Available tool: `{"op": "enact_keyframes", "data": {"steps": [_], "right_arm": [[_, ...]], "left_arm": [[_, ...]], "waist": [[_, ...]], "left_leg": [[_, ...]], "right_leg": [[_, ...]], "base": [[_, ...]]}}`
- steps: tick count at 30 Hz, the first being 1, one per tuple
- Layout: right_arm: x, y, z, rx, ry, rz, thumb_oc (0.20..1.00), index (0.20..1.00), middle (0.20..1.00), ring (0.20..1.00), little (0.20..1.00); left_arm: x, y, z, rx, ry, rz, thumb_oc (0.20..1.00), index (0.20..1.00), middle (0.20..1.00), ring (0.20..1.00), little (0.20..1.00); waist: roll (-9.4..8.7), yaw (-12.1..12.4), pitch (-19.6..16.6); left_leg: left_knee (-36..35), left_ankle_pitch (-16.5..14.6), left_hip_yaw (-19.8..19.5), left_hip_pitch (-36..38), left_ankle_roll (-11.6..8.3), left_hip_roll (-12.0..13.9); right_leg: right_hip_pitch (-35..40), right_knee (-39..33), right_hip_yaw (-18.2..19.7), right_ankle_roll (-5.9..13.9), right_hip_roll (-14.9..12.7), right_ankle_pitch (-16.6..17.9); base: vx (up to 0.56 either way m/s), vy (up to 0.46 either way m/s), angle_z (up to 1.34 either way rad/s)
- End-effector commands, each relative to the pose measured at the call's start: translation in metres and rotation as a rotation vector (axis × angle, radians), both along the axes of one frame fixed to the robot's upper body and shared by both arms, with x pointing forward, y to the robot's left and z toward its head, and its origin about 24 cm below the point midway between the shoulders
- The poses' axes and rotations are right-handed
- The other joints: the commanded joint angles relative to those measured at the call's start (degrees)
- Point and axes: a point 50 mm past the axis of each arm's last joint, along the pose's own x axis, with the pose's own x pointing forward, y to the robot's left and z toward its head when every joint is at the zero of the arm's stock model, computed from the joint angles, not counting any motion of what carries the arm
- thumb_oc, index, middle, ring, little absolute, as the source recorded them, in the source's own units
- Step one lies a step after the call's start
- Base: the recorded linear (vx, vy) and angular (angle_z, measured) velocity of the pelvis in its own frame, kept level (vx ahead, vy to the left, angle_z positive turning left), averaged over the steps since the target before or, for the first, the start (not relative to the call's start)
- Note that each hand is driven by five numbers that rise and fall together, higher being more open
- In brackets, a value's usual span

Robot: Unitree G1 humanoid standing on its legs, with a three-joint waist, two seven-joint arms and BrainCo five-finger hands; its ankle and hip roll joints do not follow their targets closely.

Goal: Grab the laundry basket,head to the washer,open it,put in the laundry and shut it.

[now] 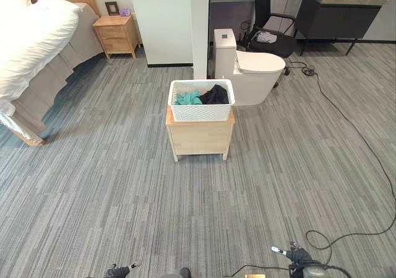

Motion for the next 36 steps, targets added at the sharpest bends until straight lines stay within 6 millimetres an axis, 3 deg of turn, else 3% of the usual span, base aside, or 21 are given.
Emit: {"op": "enact_keyframes", "data": {"steps": [1, 7, 12, 17, 19, 20, 22, 23, 24, 25, 27, 28, 29, 30, 33, 34, 36], "right_arm": [[0.007, 0.006, 0.000, 0.001, -0.016, -0.001, 1.000, 1.000, 1.000, 1.000, 1.000], [-0.006, 0.006, -0.005, -0.004, 0.050, -0.012, 1.000, 1.000, 1.000, 1.000, 1.000], [-0.002, 0.006, -0.005, -0.003, 0.056, 0.004, 1.000, 1.000, 1.000, 1.000, 1.000], [0.000, 0.005, -0.004, 0.000, 0.055, 0.011, 1.000, 1.000, 1.000, 1.000, 1.000], [0.002, 0.005, -0.003, 0.003, 0.044, 0.009, 1.000, 1.000, 1.000, 1.000, 1.000], [0.005, 0.003, -0.002, 0.004, 0.026, 0.004, 1.000, 1.000, 1.000, 1.000, 1.000], [0.004, 0.003, -0.002, 0.007, 0.023, -0.002, 1.000, 1.000, 1.000, 1.000, 1.000], [0.001, 0.002, -0.002, 0.009, 0.022, -0.017, 1.000, 1.000, 1.000, 1.000, 1.000], [-0.009, -0.001, -0.004, 0.008, 0.034, -0.056, 1.000, 1.000, 1.000, 1.000, 1.000], [-0.011, -0.002, -0.004, 0.005, 0.041, -0.052, 1.000, 1.000, 1.000, 1.000, 1.000], [-0.011, -0.004, -0.003, -0.001, 0.043, -0.054, 1.000, 1.000, 1.000, 1.000, 1.000], [-0.011, -0.005, -0.003, 0.000, 0.040, -0.062, 1.000, 1.000, 1.000, 1.000, 1.000], [-0.011, -0.005, -0.003, 0.000, 0.040, -0.062, 1.000, 1.000, 1.000, 1.000, 1.000], [-0.009, -0.003, -0.003, 0.003, 0.033, -0.059, 1.000, 1.000, 1.000, 1.000, 1.000], [-0.010, -0.004, -0.003, -0.001, 0.038, -0.051, 1.000, 1.000, 1.000, 1.000, 1.000], [-0.019, -0.008, -0.004, -0.004, 0.062, -0.059, 1.000, 1.000, 1.000, 1.000, 1.000], [-0.019, -0.010, -0.003, -0.010, 0.065, -0.058, 1.000, 1.000, 1.000, 1.000, 1.000]], "left_arm": [[0.012, 0.007, 0.004, 0.016, -0.028, -0.002, 1.000, 1.000, 1.000, 1.000, 1.000], [0.011, 0.005, 0.003, 0.013, -0.002, -0.087, 1.000, 1.000, 1.000, 1.000, 1.000], [0.013, 0.005, 0.004, 0.026, 0.024, -0.180, 1.000, 1.000, 1.000, 1.000, 1.000], [0.017, 0.007, 0.005, 0.034, 0.025, -0.210, 1.000, 1.000, 1.000, 1.000, 1.000], [0.021, 0.008, 0.006, 0.041, 0.023, -0.236, 1.000, 1.000, 1.000, 1.000, 1.000], [0.027, 0.010, 0.009, 0.055, 0.021, -0.269, 1.000, 1.000, 1.000, 1.000, 1.000], [0.028, 0.011, 0.009, 0.060, 0.023, -0.280, 1.000, 1.000, 1.000, 1.000, 1.000], [0.031, 0.011, 0.010, 0.067, 0.019, -0.297, 1.000, 1.000, 1.000, 1.000, 1.000], [0.040, 0.011, 0.013, 0.077, 0.011, -0.326, 1.000, 1.000, 1.000, 1.000, 1.000], [0.040, 0.012, 0.013, 0.076, 0.011, -0.330, 1.000, 1.000, 1.000, 1.000, 1.000], [0.040, 0.012, 0.013, 0.078, 0.012, -0.331, 1.000, 1.000, 1.000, 1.000, 1.000], [0.041, 0.011, 0.013, 0.079, 0.012, -0.335, 1.000, 1.000, 1.000, 1.000, 1.000], [0.041, 0.010, 0.013, 0.078, 0.012, -0.335, 1.000, 1.000, 1.000, 1.000, 1.000], [0.044, 0.007, 0.012, 0.067, 0.000, -0.319, 1.000, 1.000, 1.000, 1.000, 1.000], [0.041, 0.004, 0.011, 0.054, 0.003, -0.313, 1.000, 1.000, 1.000, 1.000, 1.000], [0.037, 0.000, 0.008, 0.035, 0.015, -0.319, 1.000, 1.000, 1.000, 1.000, 1.000], [0.035, -0.002, 0.007, 0.029, 0.017, -0.319, 1.000, 1.000, 1.000, 1.000, 1.000]], "waist": [[-3.18, 0.83, 1.37], [-3.28, 1.12, 1.29], [-3.01, 1.16, 1.58], [-2.62, 0.94, 2.52], [-2.32, 0.24, 3.44], [-1.70, -0.66, 4.62], [-1.38, -1.15, 4.98], [-1.22, -2.16, 5.27], [-1.17, -3.65, 5.71], [-1.49, -3.97, 5.79], [-1.72, -4.57, 5.98], [-2.54, -5.66, 6.36], [-2.37, -5.63, 6.44], [-2.44, -6.15, 6.70], [-2.50, -6.69, 6.33], [-2.47, -7.16, 5.02], [-2.34, -7.44, 4.43]], "left_leg": [[-4.63, 2.53, -0.69, 0.71, -2.48, 0.88], [-4.63, 1.50, -0.58, 1.12, -1.03, -0.39], [-4.63, 0.59, 0.22, 1.56, 0.40, -1.60], [-4.63, 0.23, -0.33, 2.03, 1.87, -2.76], [-4.63, 0.15, -1.06, 2.61, 2.51, -3.37], [-4.63, 0.17, -1.56, 3.23, 3.07, -3.35], [-4.53, 0.01, -1.98, 3.65, 3.14, -3.29], [-4.16, -0.27, -3.33, 4.10, 3.31, -3.44], [-4.50, -0.99, -4.60, 5.99, 3.19, -3.96], [-4.63, -2.24, -4.07, 6.99, 2.89, -4.08], [-4.63, -2.94, -4.71, 7.68, 2.78, -4.28], [-4.63, -4.03, -5.91, 9.13, 2.59, -5.00], [-4.63, -4.17, -5.89, 9.29, 2.57, -4.84], [-4.63, -5.85, -6.15, 11.65, 2.01, -4.52], [-4.57, -6.93, -6.86, 13.34, 1.90, -4.60], [-3.98, -8.33, -8.40, 15.10, 1.83, -4.52], [-3.97, -9.25, -8.83, 15.94, 1.96, -4.33]], "right_leg": [[4.87, -6.48, -0.84, 7.78, -5.88, 8.80], [3.84, -4.35, -0.16, 8.60, -7.30, 8.89], [1.84, -1.04, 1.42, 9.59, -8.78, 10.00], [-1.52, 6.99, 3.03, 10.10, -10.23, 11.74], [-4.07, 12.46, 4.42, 9.86, -10.83, 14.70], [-6.78, 18.73, 5.28, 9.25, -10.21, 16.20], [-8.02, 21.05, 6.03, 8.97, -9.20, 15.57], [-9.75, 22.25, 8.54, 8.40, -6.00, 14.21], [-12.94, 17.92, 7.20, 7.14, -2.47, 10.97], [-14.18, 10.99, 3.73, 7.26, -3.91, 12.28], [-15.56, 7.27, 4.43, 7.65, -2.98, 13.93], [-17.92, 1.86, 6.80, 8.67, -2.14, 17.28], [-17.68, 1.67, 6.75, 8.66, -1.97, 17.34], [-19.21, -4.22, 3.22, 10.15, -3.19, 20.63], [-19.61, -4.16, 3.25, 10.22, -3.22, 21.03], [-18.46, -3.11, 5.49, 9.10, -2.01, 20.33], [-18.61, -2.33, 6.51, 8.40, -1.45, 20.85]], "base": [[0.04, 0.086, 0.02], [0.02, 0.086, -0.01], [0.00, 0.125, -0.08], [-0.01, 0.137, -0.10], [0.00, 0.175, 0.06], [0.02, 0.220, 0.18], [0.03, 0.109, 0.28], [0.20, 0.078, 0.35], [0.31, 0.062, 0.69], [0.37, 0.021, 0.65], [0.24, -0.048, 0.38], [0.19, -0.031, 0.20], [0.45, -0.101, 0.26], [0.37, -0.099, 0.26], [0.30, -0.083, 0.13], [0.33, -0.098, 0.05], [0.35, -0.144, 0.45]]}}
